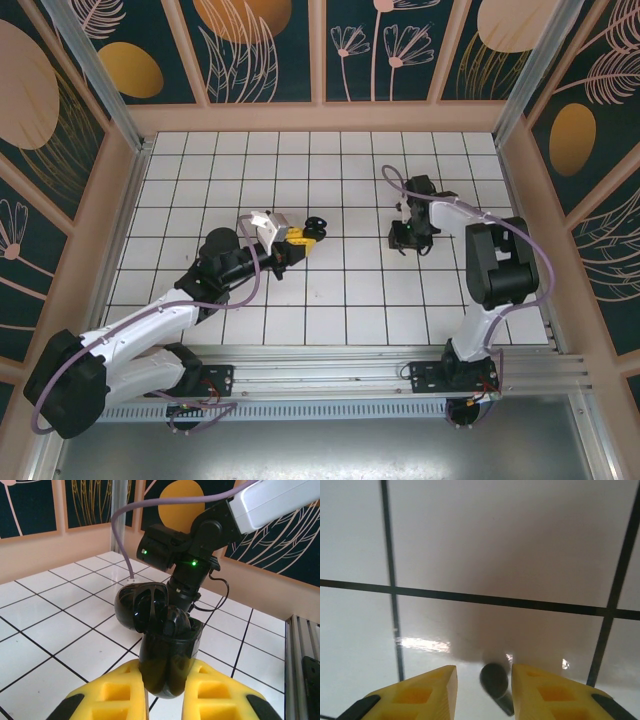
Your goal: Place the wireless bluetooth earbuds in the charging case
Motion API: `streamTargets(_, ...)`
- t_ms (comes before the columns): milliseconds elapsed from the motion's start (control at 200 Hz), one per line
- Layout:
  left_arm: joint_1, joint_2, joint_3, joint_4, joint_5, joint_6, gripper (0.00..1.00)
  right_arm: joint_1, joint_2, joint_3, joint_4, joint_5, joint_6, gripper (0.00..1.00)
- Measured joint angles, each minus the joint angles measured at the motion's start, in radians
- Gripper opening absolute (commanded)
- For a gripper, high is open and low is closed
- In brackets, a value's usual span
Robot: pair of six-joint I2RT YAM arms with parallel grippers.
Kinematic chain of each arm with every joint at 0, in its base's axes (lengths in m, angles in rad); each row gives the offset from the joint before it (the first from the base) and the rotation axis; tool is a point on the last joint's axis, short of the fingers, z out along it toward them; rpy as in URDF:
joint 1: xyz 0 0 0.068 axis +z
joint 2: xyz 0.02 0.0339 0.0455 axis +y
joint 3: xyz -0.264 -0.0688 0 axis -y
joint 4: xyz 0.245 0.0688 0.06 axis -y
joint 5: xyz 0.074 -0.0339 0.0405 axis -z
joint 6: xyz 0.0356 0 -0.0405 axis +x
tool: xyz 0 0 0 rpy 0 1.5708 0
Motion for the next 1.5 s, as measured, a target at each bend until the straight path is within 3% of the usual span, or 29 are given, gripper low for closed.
streamTargets(330, 0.0, 0.007, 0.0, -0.012, 0.0, 0.007, 0.03, 0.002, 0.018, 0.018, -0.01, 0.029, -0.023, 0.3)
streamTargets(696, 0.0, 0.027, 0.001, -0.012, 0.0, 0.007, 0.03, 0.007, 0.021, 0.026, -0.016, 0.044, -0.015, 0.09)
streamTargets(956, 0.0, 0.03, 0.001, -0.011, 0.0, 0.007, 0.03, 0.013, -0.015, -0.006, 0.003, 0.051, 0.055, 0.04)
streamTargets(1236, 0.0, 0.038, 0.001, 0.029, 0.001, 0.002, 0.03, 0.025, -0.248, -0.031, 0.008, 0.059, 0.161, 0.03)
streamTargets(1501, 0.0, 0.064, -0.021, 0.153, 0.028, -0.083, 0.03, 0.125, -0.598, -0.029, 0.05, 0.121, 0.252, 0.01)
